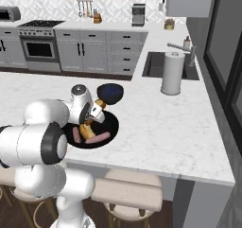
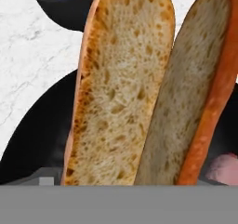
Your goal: Place one bun and one sausage from the bowl on each plate.
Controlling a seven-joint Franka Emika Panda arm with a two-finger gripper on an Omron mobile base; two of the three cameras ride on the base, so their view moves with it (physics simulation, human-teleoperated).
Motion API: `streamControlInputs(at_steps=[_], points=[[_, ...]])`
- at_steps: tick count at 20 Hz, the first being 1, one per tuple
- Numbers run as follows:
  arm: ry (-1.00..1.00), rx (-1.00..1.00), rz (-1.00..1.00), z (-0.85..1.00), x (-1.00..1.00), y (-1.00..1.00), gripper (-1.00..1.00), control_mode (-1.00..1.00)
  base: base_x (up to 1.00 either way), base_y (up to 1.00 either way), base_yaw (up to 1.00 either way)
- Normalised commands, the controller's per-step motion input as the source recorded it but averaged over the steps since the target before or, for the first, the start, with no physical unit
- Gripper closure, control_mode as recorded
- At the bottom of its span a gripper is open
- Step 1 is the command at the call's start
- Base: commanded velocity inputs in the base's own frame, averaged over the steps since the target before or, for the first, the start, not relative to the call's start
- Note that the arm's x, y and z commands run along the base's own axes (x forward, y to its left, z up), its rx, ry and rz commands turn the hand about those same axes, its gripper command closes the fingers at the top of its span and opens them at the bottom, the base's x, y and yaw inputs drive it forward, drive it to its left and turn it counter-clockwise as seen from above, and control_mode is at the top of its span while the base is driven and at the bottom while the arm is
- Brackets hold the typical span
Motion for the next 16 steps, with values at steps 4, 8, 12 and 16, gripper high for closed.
streamControlInputs(at_steps=[4, 8, 12, 16], points=[[0.05, 0.08, 0.16, 0.93, -0.19, 0.95, 1.00, -1.00, 0.00, 0.00, 0.00], [0.18, 0.10, 0.16, 0.91, -0.13, 1.00, 1.00, -1.00, 0.00, 0.00, 0.00], [0.26, 0.07, 0.12, 0.32, -0.11, 0.95, 1.00, -1.00, 0.00, 0.00, 0.00], [0.15, 0.00, 0.09, -0.34, -0.16, 0.90, 1.00, -1.00, 0.00, 0.00, 0.00]])
